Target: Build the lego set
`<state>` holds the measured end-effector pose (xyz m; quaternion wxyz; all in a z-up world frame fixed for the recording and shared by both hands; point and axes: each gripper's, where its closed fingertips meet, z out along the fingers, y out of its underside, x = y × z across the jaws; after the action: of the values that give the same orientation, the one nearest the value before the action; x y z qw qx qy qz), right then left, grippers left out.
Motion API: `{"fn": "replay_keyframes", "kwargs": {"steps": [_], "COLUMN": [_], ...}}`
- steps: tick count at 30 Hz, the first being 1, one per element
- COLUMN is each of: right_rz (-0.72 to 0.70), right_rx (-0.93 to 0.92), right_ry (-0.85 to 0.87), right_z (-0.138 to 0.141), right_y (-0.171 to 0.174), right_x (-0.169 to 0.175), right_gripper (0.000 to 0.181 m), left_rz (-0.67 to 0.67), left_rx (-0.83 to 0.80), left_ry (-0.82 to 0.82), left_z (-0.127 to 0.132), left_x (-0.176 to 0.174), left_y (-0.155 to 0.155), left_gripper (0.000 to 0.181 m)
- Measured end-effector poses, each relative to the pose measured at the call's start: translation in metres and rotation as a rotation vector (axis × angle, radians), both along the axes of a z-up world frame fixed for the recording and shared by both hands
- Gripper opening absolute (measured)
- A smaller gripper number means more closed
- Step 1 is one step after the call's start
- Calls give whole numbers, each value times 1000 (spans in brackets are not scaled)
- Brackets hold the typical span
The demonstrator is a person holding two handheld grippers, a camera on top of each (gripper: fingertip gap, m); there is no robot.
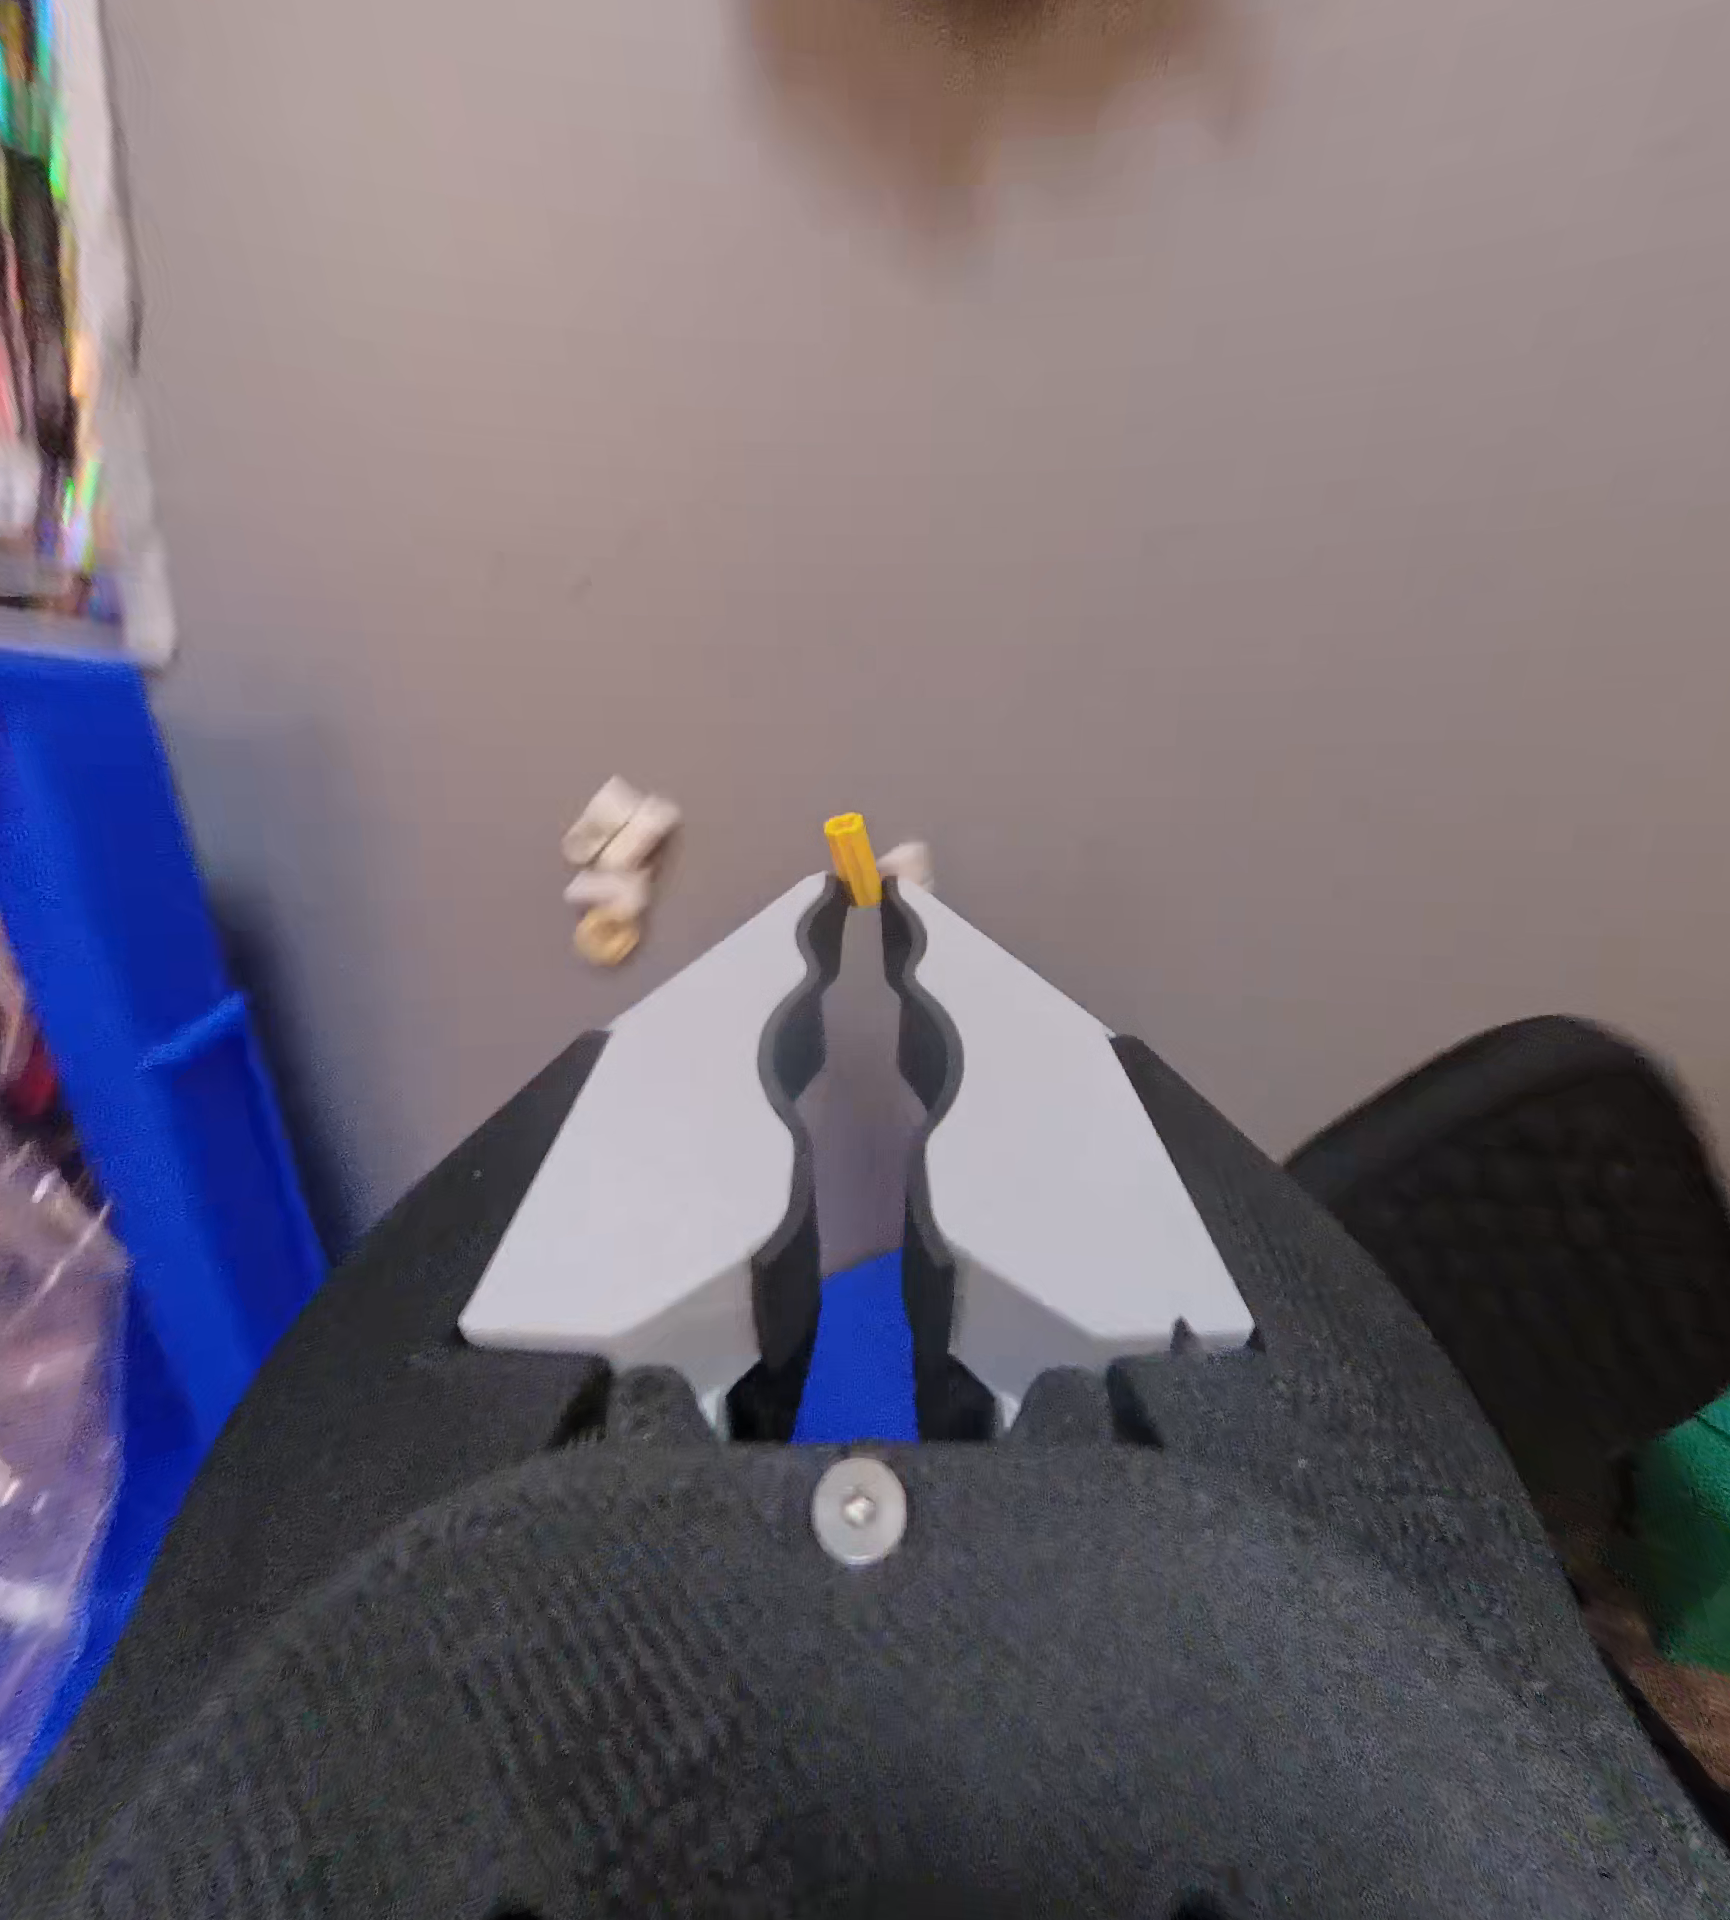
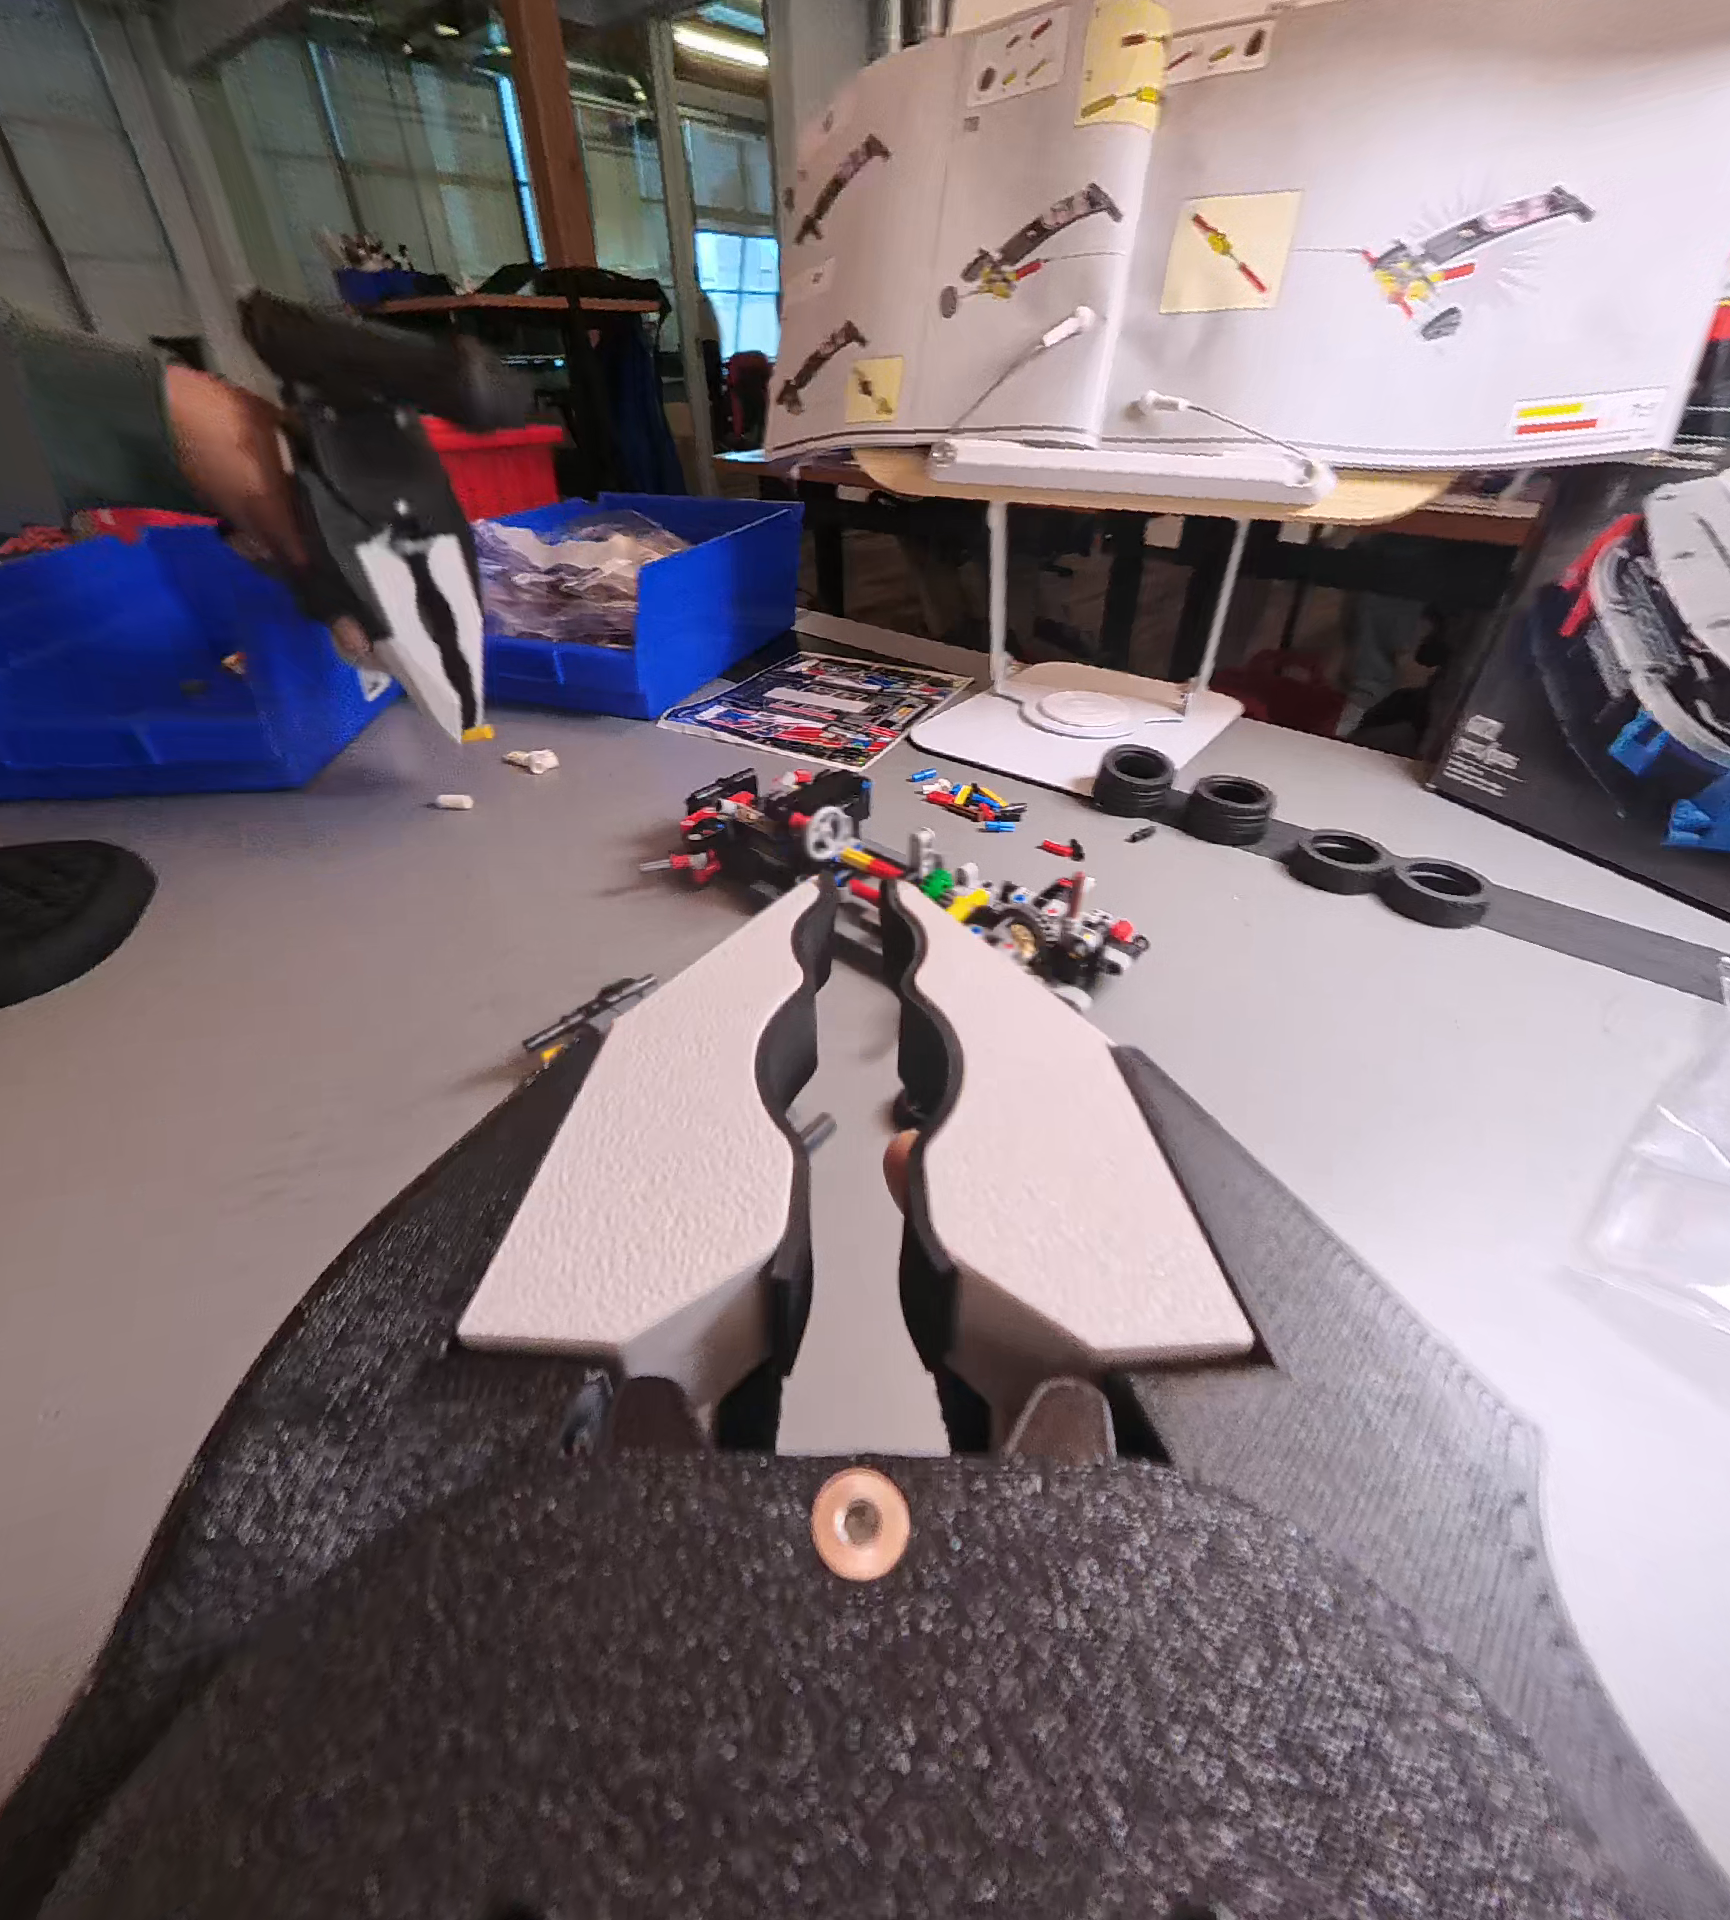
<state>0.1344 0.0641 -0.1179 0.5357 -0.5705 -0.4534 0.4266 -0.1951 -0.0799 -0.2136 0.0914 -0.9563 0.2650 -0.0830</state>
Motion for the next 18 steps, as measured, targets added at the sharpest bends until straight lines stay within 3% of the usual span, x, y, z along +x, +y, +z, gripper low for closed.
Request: {"fn": "replay_keyframes", "kwargs": {"steps": [1,4,8,14,18], "right_rz": [40,229,517,659,686], "right_rx": [15,120,342,620,695], "right_ry": [-10,-70,-201,-278,-323], "right_z": [-1,-9,-28,-31,-39], "right_y": [-8,-46,-104,-140,-139], "right_x": [-7,-36,-70,-96,-95], "right_gripper": [5,9,16,26,10], "left_rz": [-39,-172,-304,-394,-413], "left_rx": [58,139,103,53,38], "left_ry": [-91,-373,-625,-693,-690], "left_z": [15,47,58,53,51], "left_x": [30,119,195,240,247], "left_y": [4,1,-5,3,1], "left_gripper": [5,5,5,5,5]}}
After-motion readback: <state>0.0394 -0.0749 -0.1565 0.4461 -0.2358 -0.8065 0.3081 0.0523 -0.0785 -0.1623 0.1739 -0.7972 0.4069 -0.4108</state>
